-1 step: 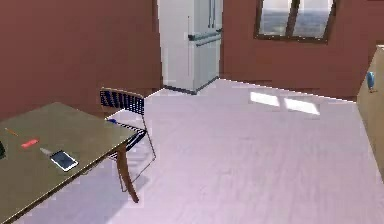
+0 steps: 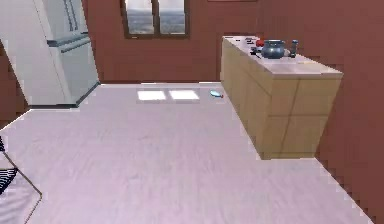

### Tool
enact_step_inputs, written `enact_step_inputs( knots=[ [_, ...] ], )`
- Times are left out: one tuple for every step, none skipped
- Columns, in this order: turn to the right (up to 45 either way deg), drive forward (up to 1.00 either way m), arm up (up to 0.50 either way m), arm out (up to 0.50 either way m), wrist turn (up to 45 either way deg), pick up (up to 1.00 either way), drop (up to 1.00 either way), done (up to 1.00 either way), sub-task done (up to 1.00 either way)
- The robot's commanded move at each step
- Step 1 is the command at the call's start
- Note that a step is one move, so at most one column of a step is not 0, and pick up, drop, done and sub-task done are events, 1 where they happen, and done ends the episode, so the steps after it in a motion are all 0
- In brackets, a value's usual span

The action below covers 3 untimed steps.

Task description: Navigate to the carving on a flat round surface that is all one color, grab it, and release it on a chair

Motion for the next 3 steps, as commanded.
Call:
enact_step_inputs(
  knots=[
    [0.0,1.0,0.0,0.0,0.0,0.0,0.0,0.0,0.0],
    [3.0,0.0,0.0,0.0,0.0,0.0,0.0,0.0,0.0],
    [0.0,1.0,0.0,0.0,0.0,0.0,0.0,0.0,0.0]
  ],
)
